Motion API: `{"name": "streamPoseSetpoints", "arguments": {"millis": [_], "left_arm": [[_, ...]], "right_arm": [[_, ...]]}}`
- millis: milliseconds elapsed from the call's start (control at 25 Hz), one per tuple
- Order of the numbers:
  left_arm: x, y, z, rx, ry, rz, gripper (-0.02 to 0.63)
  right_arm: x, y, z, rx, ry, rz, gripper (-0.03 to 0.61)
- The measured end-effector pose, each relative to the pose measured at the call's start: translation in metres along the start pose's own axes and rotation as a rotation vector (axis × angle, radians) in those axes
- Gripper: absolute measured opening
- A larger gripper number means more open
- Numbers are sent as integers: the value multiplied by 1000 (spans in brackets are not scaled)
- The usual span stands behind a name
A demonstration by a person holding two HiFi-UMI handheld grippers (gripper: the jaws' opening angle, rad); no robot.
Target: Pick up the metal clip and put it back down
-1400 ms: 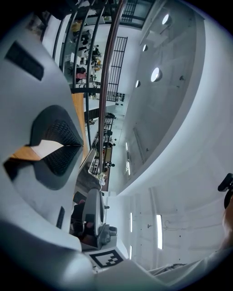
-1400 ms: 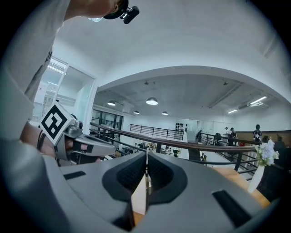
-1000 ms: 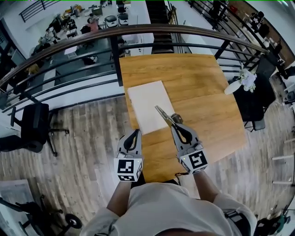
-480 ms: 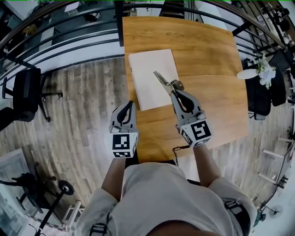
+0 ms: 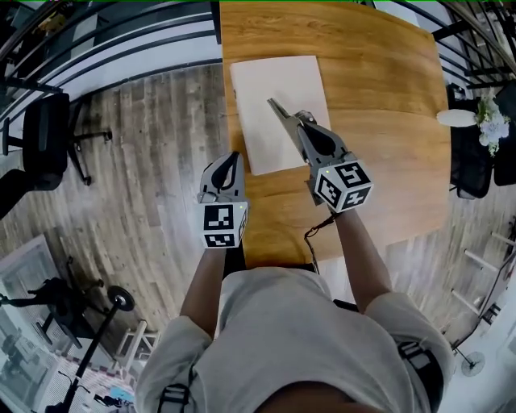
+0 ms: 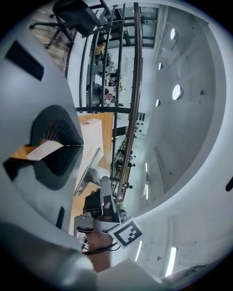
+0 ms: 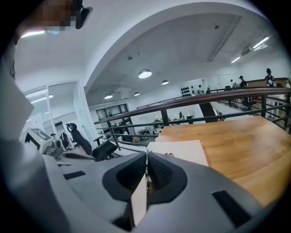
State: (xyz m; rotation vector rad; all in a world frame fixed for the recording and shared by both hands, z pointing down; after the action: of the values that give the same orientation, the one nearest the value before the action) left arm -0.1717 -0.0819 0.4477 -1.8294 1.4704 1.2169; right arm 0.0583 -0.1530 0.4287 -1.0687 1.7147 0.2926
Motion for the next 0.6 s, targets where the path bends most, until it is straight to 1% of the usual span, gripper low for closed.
{"name": "streamPoseSetpoints", "arguments": {"millis": [200,440,600], "left_arm": [[-20,7,-14,-14,60,39,25],[-31,5,-18,-11,96,29,25],[-36,6,-13,-11,106,31,25]], "right_arm": [[-27,-12,-20,3,24,-82,34],[-38,-24,-27,-4,17,-152,35],[-44,-24,-31,2,23,-165,35]]}}
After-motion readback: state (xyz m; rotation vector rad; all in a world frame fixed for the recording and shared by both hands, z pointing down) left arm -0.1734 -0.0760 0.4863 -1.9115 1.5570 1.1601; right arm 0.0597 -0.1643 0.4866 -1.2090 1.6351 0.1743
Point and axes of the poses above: the fingertips, and each gripper's own axes: z backward along the fingers, y to its left, x out of its top, the point moved 10 cm from there along z, backward along the fingers, and after that the axes turned 4 degrees about x, right-handed, at the moved point
